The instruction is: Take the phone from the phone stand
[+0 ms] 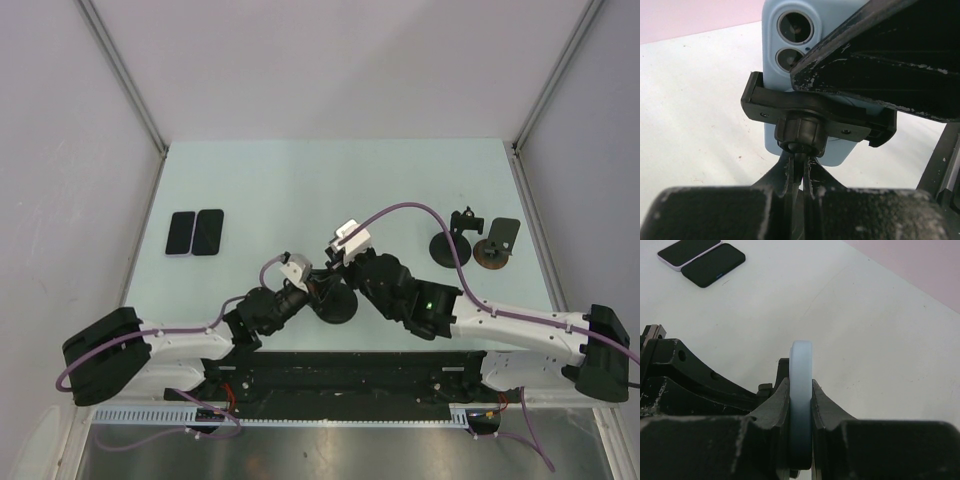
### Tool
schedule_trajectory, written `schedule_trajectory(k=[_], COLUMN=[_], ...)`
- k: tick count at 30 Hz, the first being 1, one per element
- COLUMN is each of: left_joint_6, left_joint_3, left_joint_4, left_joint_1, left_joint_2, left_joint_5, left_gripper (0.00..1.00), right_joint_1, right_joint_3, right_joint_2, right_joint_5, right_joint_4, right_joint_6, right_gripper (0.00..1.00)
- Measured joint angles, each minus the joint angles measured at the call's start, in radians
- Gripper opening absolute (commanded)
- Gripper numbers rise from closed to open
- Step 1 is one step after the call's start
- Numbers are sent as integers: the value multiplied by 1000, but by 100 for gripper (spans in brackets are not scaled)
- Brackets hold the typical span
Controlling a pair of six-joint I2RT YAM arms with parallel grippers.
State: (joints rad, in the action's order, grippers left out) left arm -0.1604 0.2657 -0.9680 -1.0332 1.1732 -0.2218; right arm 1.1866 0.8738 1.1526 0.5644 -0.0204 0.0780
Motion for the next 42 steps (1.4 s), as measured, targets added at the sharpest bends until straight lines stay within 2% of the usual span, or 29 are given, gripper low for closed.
schedule_trajectory(k=[11,16,24,42], left_joint_6=[-80,-104,-133,-191], left_joint_3=[-46,-53,-58,-82], left_joint_4=[-26,-34,-39,-69], left_joint_1=[0,-13,-51,-55], left_joint_2=[-42,-45,-45,-50], left_joint_5=[-3,-45,-124,-154], left_gripper=[0,0,0,0], right_joint_1=[45,52,53,52], right_joint_3=[0,0,0,0], right_joint_2=[9,29,34,44], right_joint_5=[138,181,192,203], right_joint_4=[-23,-50,-60,-90], right_joint_6=[-111,-131,-140,-145], right_gripper=[0,0,0,0])
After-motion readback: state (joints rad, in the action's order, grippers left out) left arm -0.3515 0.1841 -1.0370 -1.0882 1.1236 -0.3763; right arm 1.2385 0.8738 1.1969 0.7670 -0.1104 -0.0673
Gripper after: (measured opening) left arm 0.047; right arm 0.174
